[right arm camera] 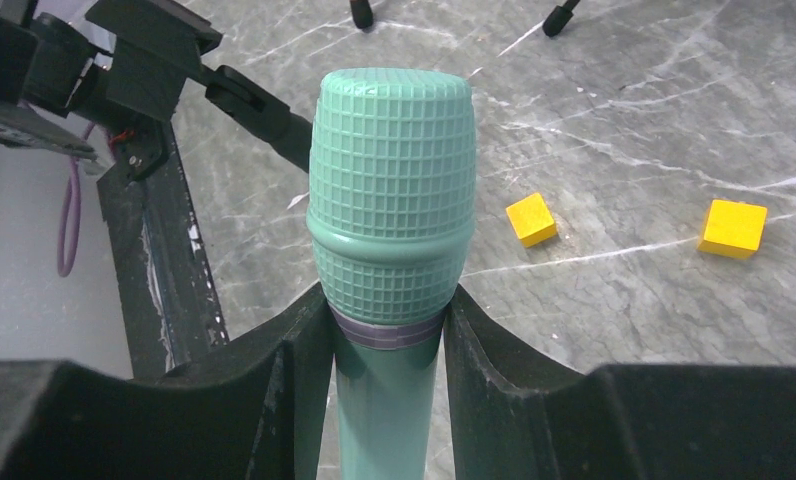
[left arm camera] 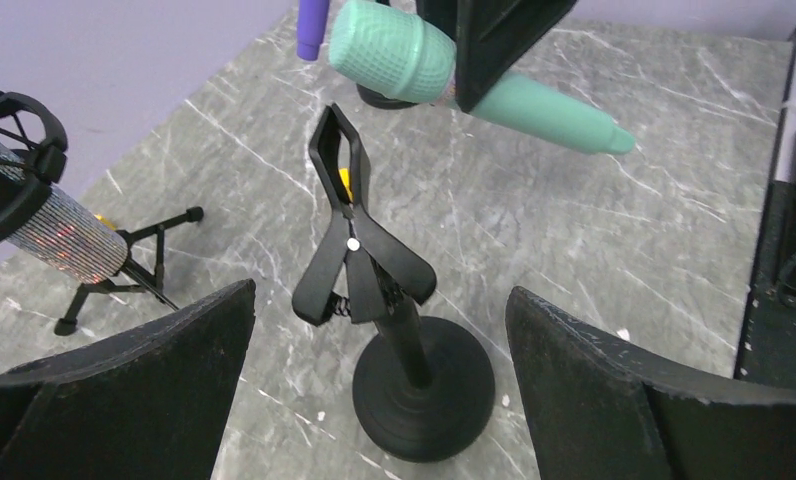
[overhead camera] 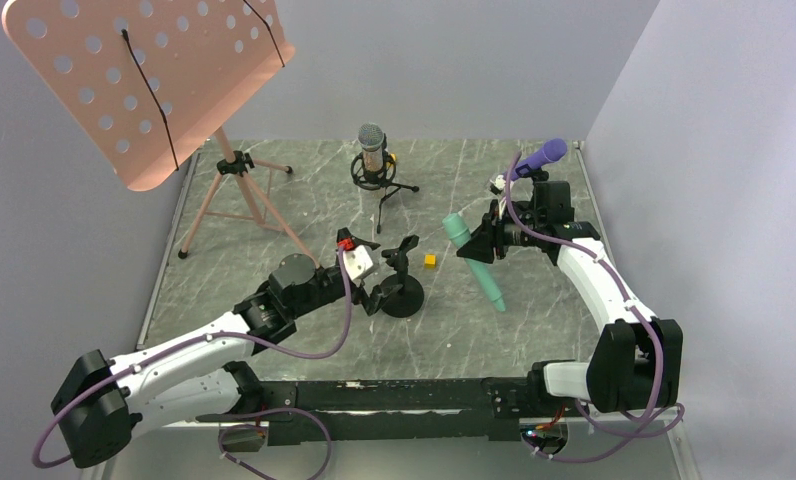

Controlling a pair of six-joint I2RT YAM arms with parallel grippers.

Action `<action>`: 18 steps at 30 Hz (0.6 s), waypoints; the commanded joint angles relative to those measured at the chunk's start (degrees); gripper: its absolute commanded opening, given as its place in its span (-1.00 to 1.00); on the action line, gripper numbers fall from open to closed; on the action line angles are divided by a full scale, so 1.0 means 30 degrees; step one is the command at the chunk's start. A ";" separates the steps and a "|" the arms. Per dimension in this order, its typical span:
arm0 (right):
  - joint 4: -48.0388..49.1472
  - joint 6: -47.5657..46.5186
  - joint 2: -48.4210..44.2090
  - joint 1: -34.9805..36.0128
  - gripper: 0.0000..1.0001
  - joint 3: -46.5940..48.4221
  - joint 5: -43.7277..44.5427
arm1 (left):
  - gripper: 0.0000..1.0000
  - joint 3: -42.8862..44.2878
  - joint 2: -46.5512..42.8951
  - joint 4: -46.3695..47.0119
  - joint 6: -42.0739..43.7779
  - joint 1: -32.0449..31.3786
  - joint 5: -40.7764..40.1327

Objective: Attach the microphones to the stand

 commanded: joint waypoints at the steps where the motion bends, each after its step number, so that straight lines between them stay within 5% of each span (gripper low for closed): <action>1: -0.0206 -0.1076 -0.0619 -0.0148 -0.89 0.0570 -0.1771 | 0.99 -0.0002 0.0715 0.2652 0.0681 0.0010 -0.0685; 8: -0.0517 -0.2807 -0.0926 -0.0021 -0.89 0.1922 -0.3037 | 0.99 0.0284 0.2162 0.3036 0.0333 0.0005 -0.0189; 14: 0.0001 -0.3949 0.0358 0.0458 -0.88 0.5298 -0.5411 | 0.71 0.0810 0.2848 0.2303 -0.0374 0.0024 -0.1058; 18: 0.0457 -0.4637 0.1749 0.1561 -0.89 0.7218 -0.5604 | 0.79 0.0721 0.2895 0.2609 -0.1281 0.0038 -0.1370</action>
